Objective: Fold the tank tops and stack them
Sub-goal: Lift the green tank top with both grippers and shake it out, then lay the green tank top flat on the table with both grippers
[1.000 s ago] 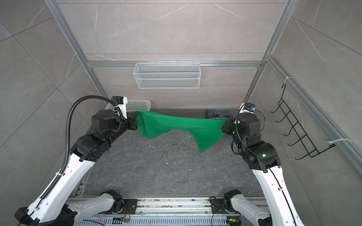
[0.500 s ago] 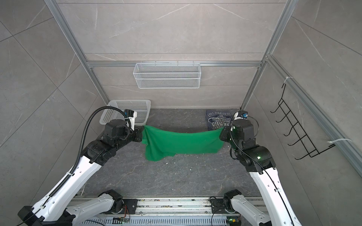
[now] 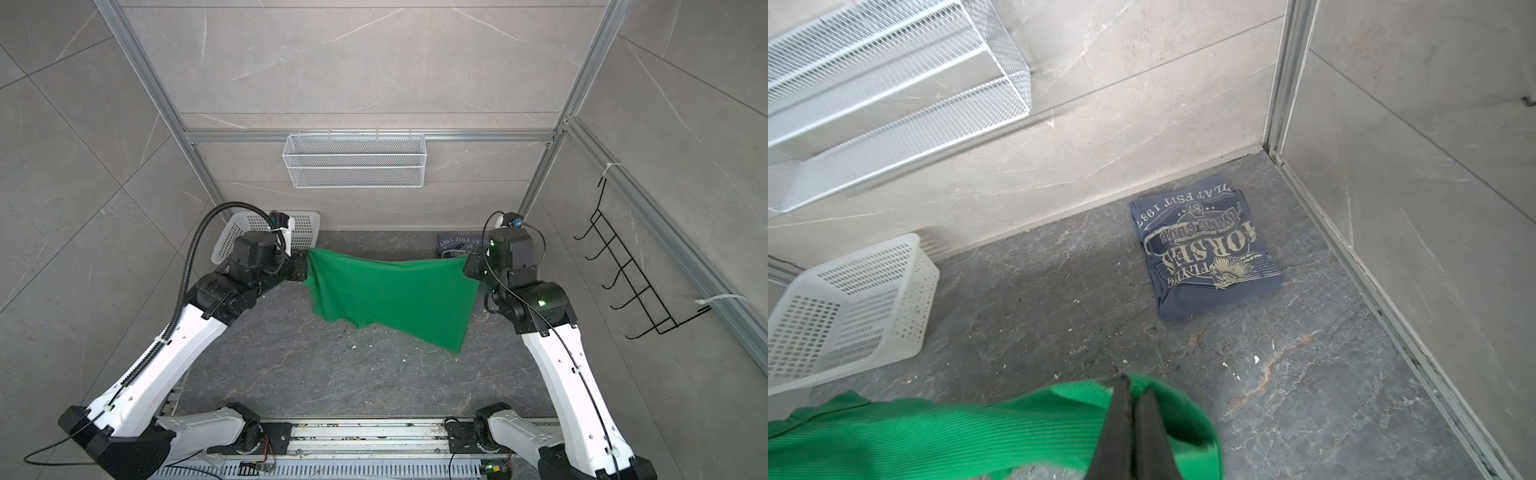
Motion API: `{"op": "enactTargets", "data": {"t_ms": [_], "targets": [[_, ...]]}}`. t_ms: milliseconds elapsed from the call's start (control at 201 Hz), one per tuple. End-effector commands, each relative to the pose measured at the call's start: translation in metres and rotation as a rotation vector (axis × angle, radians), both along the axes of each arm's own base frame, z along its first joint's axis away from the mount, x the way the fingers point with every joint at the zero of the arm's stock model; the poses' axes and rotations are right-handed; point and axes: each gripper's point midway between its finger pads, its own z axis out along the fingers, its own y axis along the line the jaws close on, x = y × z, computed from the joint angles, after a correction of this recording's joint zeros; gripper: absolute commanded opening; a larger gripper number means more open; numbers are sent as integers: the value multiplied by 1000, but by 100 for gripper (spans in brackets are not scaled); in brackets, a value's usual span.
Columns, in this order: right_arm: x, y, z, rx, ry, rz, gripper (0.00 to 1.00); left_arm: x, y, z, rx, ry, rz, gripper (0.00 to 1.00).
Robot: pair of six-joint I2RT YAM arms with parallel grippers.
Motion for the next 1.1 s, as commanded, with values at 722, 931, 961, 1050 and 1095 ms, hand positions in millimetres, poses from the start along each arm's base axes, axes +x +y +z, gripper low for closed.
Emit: {"op": "enactTargets", "data": {"t_ms": [722, 931, 961, 1050, 1095], "targets": [[-150, 14, -316, 422, 696, -178, 0, -153, -9, -229, -275, 720, -69, 56], [-141, 15, -309, 410, 665, -150, 0, -122, -53, -215, -157, 684, -124, 57], [-139, 15, -307, 406, 658, -146, 0, -117, -63, -215, -147, 676, -133, 56], [-137, 13, -303, 392, 642, -146, 0, -99, -90, -223, -128, 671, -151, 54], [-136, 13, -301, 387, 635, -142, 0, -90, -97, -230, -98, 666, -140, 54]]}}
